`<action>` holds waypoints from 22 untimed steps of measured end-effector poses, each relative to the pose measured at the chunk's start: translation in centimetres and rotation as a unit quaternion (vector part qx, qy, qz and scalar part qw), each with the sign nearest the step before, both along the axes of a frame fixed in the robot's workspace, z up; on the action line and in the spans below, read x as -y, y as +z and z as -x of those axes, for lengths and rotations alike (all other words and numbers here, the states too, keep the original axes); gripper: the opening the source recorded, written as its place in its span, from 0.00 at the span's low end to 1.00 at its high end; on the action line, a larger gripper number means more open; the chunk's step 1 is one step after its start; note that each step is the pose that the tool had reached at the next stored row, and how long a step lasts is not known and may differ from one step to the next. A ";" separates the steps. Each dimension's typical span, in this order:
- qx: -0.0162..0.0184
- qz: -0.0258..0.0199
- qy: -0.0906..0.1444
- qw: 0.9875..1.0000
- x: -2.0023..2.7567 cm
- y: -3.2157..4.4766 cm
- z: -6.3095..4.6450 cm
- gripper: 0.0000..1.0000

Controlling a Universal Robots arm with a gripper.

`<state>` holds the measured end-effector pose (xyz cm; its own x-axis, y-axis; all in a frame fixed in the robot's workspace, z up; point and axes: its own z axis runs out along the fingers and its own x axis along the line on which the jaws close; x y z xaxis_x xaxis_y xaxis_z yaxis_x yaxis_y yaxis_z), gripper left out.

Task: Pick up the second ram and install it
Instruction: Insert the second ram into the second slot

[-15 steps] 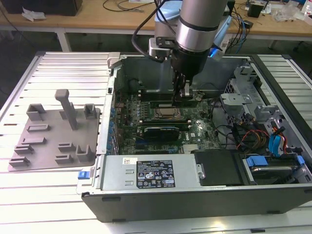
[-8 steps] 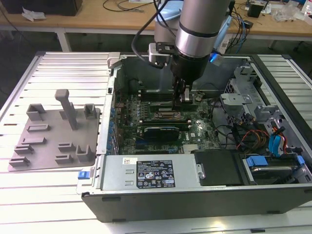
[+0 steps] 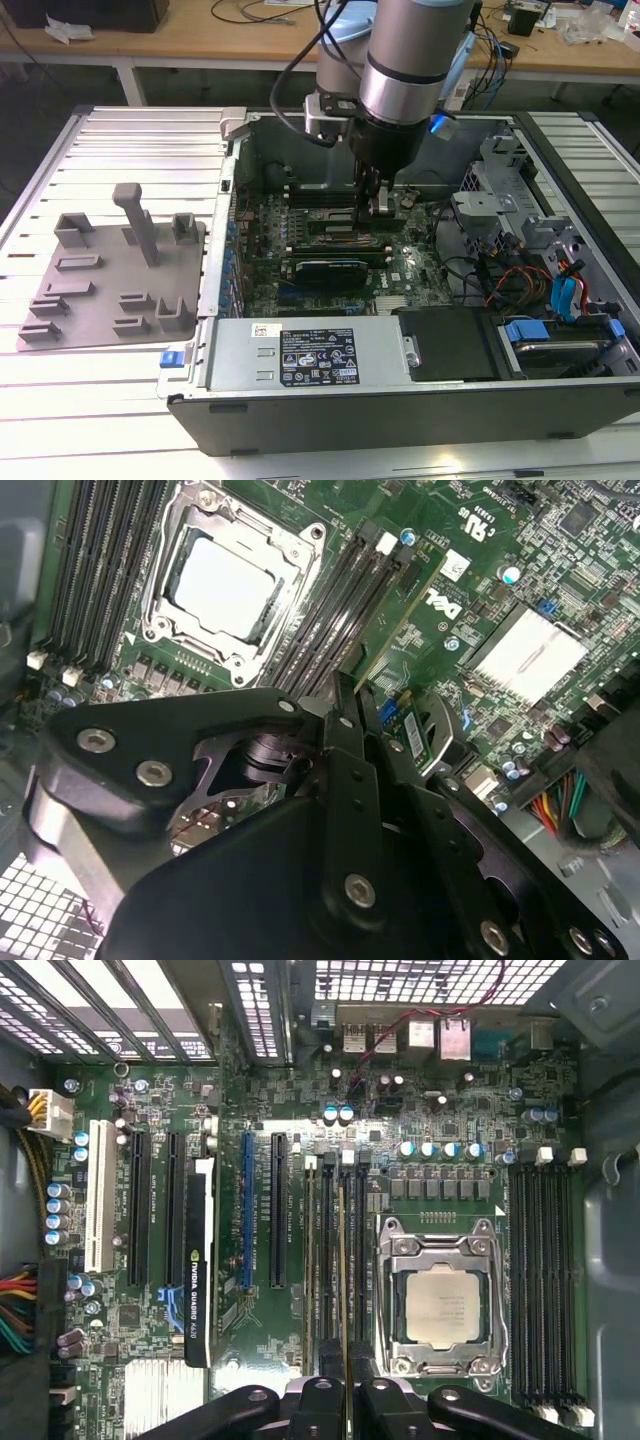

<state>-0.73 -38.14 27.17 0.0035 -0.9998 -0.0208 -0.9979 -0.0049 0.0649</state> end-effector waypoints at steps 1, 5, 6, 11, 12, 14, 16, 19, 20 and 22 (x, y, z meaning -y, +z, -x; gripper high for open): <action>0.000 0.000 0.000 1.000 0.00 -0.05 0.0 0.11; 0.000 0.000 0.000 1.000 0.03 -0.30 0.0 0.11; 0.000 0.000 0.000 1.000 0.05 -0.38 0.0 0.11; 0.000 0.000 -0.003 1.000 0.21 -0.91 0.2 0.11; 0.000 0.000 -0.005 1.000 0.19 -1.05 0.4 0.11; 0.000 0.000 -0.011 1.000 0.16 -1.23 0.6 0.11; 0.000 0.000 -0.021 1.000 0.15 -1.41 0.7 0.11; 0.000 0.000 -0.024 1.000 -0.06 -2.11 1.5 0.11; 0.000 0.000 -0.024 1.000 -0.31 -2.52 1.5 0.11; 0.000 0.000 -0.024 1.000 -0.53 -3.00 1.6 0.11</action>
